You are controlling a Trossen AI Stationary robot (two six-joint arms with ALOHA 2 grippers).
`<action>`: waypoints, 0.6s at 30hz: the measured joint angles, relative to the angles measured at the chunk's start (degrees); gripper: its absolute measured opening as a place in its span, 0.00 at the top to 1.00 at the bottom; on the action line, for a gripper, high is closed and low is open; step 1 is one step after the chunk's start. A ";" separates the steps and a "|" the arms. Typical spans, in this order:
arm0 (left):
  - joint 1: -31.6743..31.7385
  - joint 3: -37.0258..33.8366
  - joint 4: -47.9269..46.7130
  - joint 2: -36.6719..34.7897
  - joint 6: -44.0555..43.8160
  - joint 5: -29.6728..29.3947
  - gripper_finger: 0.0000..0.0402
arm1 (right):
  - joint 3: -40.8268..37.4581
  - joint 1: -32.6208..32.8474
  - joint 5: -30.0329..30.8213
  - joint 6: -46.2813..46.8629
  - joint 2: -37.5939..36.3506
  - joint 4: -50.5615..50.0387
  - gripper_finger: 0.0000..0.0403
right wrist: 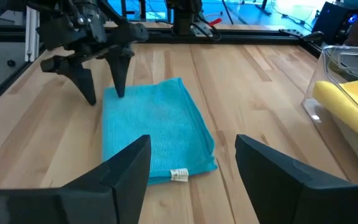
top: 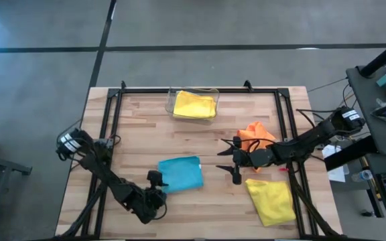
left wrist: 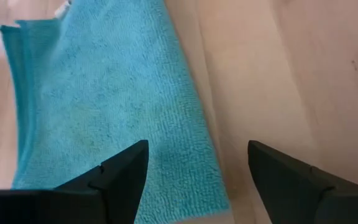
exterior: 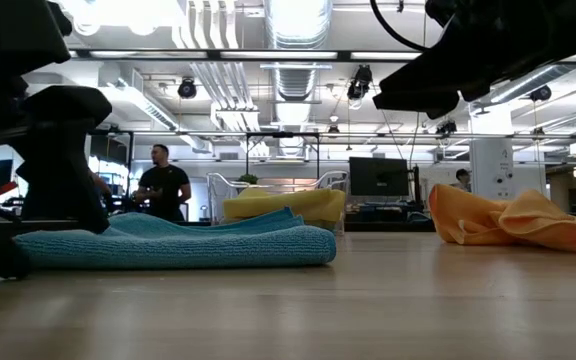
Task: Fold microfiber towels
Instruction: Put the blue microfiber cloth into the transparent bin
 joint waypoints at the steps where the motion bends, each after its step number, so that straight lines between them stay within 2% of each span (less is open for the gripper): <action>1: 0.00 0.00 0.01 0.45 -0.02 -0.48 0.35 | 0.00 0.02 -0.02 0.00 0.00 -0.02 0.44; 7: -0.02 -0.08 -0.10 1.80 0.01 -0.73 0.35 | 0.84 0.03 -0.09 -0.13 -0.05 -0.19 0.44; 10: -0.02 -0.20 -0.53 1.90 -0.13 -0.81 0.37 | 2.22 0.38 -4.60 -0.95 -0.27 -2.37 0.44; 13: -0.02 -0.17 -0.47 1.94 -0.13 -0.54 0.43 | 3.53 1.49 -12.48 -4.32 -0.49 -3.89 0.44; 18: 0.02 -0.28 -1.00 1.96 0.09 -0.73 0.57 | 3.93 3.26 -13.55 -5.44 1.21 -2.78 0.44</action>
